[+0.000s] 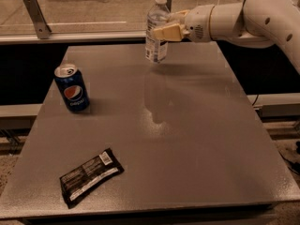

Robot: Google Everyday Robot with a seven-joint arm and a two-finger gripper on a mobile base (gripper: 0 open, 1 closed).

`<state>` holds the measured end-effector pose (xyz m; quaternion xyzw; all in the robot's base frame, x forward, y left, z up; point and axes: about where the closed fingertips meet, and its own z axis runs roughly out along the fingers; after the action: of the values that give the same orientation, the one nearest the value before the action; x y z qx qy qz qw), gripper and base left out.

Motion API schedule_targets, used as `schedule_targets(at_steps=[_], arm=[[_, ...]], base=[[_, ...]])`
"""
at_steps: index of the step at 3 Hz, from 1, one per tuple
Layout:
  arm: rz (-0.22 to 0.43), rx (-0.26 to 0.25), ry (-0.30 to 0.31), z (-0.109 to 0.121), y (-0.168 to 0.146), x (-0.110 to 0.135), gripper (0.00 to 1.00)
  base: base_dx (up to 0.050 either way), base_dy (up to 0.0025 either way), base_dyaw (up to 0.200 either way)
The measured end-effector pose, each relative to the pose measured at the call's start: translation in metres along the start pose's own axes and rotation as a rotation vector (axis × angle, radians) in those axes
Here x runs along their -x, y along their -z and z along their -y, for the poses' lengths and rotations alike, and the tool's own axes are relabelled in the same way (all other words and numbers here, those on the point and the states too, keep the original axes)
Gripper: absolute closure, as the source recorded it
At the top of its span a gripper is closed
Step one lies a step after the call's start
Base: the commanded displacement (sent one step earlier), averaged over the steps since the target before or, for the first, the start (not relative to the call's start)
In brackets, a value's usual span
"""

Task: Move blue plastic bottle near pepsi can

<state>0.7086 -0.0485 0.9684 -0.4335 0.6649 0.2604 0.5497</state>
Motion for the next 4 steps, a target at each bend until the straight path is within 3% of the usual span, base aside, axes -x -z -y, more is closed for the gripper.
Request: schedule_targets(at_steps=[2,4], arm=[[0.003,0.225,-0.001,-0.073,-0.019,0.016,1.0],[0.023,0.37,-0.017,-0.126,-0.03,0.013,1.0]], base=[[0.0,0.0,0.0],[0.0,0.0,0.0]])
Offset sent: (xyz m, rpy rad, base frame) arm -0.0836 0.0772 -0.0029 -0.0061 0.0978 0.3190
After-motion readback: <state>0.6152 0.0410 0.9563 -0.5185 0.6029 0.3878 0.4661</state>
